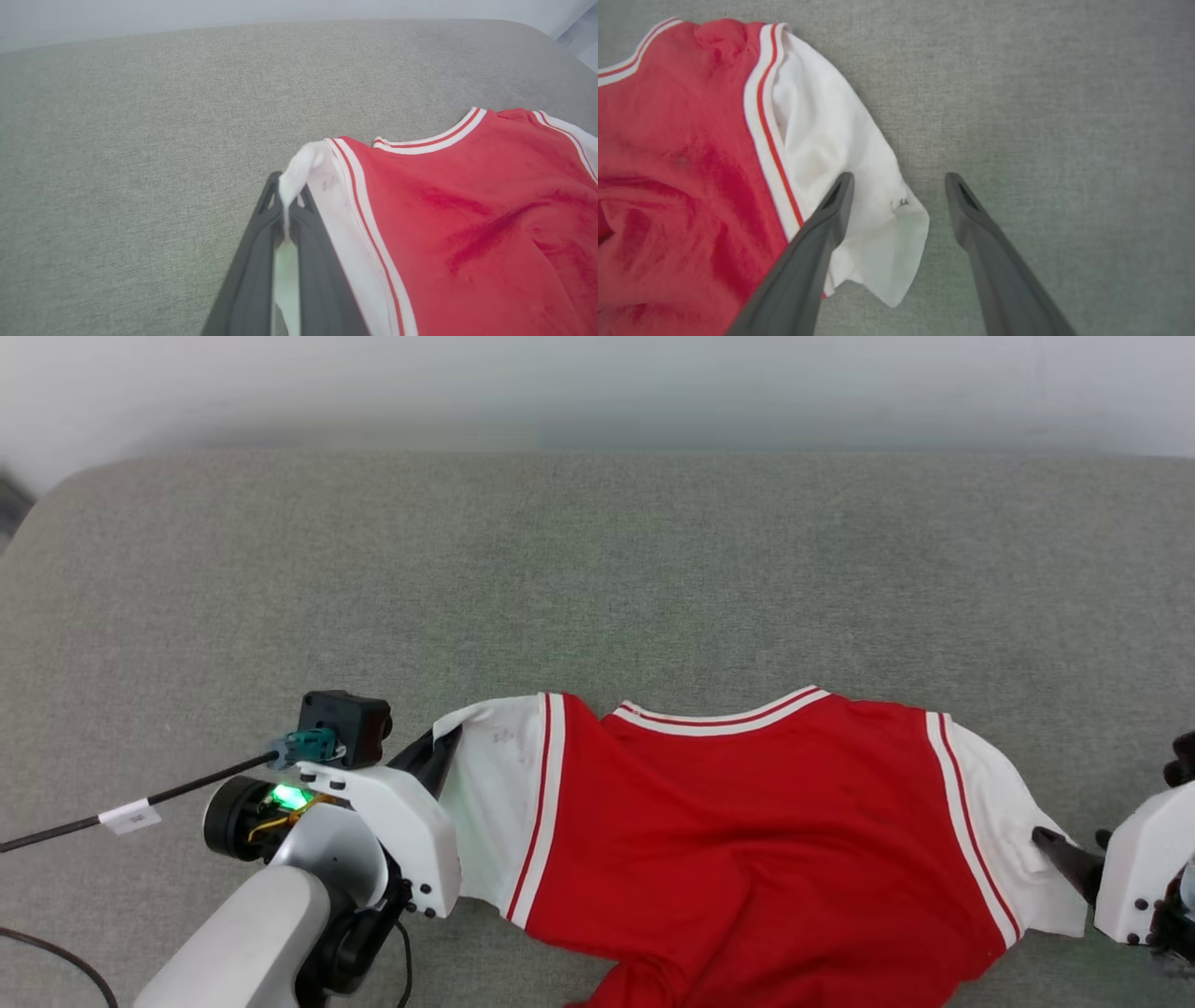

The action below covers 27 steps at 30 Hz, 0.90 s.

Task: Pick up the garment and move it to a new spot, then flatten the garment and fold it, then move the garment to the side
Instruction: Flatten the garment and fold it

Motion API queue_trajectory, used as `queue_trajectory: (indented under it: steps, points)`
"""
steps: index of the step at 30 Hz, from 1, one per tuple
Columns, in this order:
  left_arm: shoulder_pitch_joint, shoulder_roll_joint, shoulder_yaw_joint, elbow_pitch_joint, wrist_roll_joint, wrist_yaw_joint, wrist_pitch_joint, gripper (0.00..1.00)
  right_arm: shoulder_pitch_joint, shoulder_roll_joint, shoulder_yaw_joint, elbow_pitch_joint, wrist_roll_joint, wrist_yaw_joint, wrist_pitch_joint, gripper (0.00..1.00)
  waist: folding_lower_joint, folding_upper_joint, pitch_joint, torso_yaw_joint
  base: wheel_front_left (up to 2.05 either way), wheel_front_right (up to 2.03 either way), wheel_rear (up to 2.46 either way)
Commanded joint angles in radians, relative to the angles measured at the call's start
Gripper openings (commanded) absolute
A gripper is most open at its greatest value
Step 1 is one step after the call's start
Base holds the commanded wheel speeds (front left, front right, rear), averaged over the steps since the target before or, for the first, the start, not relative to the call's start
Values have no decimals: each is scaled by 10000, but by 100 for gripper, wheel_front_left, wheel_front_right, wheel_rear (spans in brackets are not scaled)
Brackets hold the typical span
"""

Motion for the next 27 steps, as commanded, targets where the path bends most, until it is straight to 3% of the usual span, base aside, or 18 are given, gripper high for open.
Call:
queue_trajectory:
  steps: [1,9,10,11,12,18,27]
  points:
    - [-189,-47,-34,-120,97,59,-69,0,-236,-97,161,189,-5,-3,198,100,-1,0,245,196,0,0,0]
    - [-230,-114,-63,-487,224,195,-216,0,-458,16,842,1573,209,-3,1596,100,-1,0,515,443,0,0,0]
    - [-212,-106,-52,-506,213,209,-236,0,-455,58,926,1716,236,-3,1774,73,-1,0,527,448,0,0,0]
    - [-192,-91,-44,-512,199,212,-252,0,-476,105,1010,1808,289,-2,1905,7,-1,0,535,447,0,0,0]
    - [-174,-75,-41,-508,185,217,-262,0,-511,134,1065,1854,319,-2,1966,0,-1,0,531,444,0,0,0]
    - [-245,153,269,-308,175,285,-545,0,-1555,-516,1242,1545,6,-5,1179,0,-1,0,29,223,0,0,0]
    - [-895,287,919,291,160,490,-1062,0,-2512,-804,1287,1507,-868,-5,-104,0,-1,0,-1314,-206,0,0,0]
